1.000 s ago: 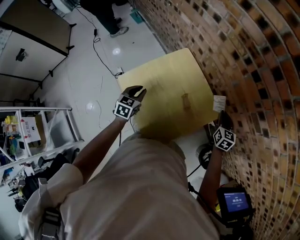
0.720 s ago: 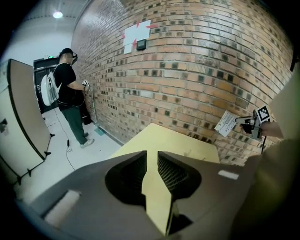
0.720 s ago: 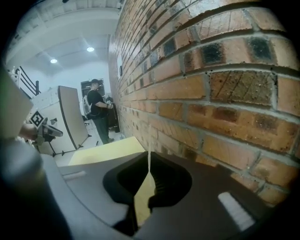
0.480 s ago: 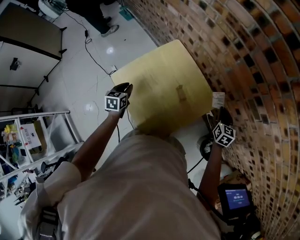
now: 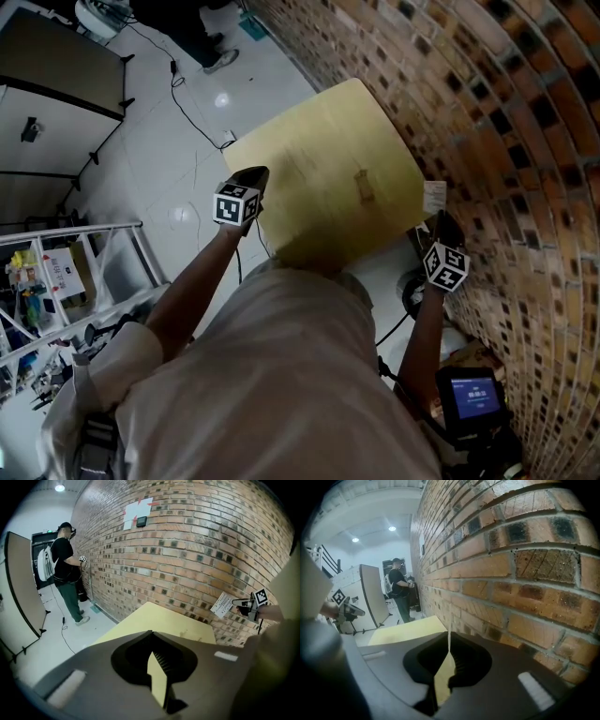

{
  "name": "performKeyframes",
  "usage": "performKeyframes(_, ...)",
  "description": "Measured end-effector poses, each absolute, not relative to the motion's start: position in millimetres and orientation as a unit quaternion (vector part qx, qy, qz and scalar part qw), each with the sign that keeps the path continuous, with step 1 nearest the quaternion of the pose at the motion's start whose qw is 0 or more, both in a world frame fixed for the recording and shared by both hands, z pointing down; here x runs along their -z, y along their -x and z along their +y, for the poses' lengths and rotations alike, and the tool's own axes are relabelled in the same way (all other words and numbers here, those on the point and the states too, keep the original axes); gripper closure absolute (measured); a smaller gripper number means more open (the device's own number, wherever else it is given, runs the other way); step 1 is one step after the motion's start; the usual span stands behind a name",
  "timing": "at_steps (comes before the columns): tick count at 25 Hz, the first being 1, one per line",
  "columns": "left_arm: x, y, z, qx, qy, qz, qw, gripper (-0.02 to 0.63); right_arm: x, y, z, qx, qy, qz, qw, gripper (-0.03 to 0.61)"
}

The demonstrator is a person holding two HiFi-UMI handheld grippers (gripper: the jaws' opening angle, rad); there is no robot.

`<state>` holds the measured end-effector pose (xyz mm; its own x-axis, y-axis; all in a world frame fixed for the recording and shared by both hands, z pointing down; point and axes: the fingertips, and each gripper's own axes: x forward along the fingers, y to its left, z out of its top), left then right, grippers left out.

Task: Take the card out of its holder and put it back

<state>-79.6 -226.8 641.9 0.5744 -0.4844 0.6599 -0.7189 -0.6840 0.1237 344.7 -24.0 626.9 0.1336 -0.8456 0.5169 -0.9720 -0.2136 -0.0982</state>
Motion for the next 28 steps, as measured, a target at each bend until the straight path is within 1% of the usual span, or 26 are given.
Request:
performKeyframes(3, -640, 84, -232, -0.293, -0.860, -0.364, 0.204, 0.592, -625, -341, -29, -0.235, -0.736, -0.620, 0.137, 0.563)
performKeyframes(6, -639, 84, -234, -0.283, -0.858, -0.369, 0.218, 0.548, -622, -334, -36, -0.231, -0.730, -0.628, 0.137, 0.563)
performKeyframes(9, -639, 83, -234, -0.284, -0.859, -0.367, 0.214, 0.539, -618, -324, -47, -0.226, -0.722, -0.640, 0.136, 0.563)
performKeyframes(18, -638, 96, -232, -0.272, -0.854, -0.389, 0.213, 0.532, -611, -284, -83, -0.219, -0.687, -0.680, 0.130, 0.563)
performKeyframes(28, -640, 115, -222, -0.271, -0.844, -0.404, 0.228, 0.532, -627, -234, -108, -0.243, -0.629, -0.724, 0.145, 0.563)
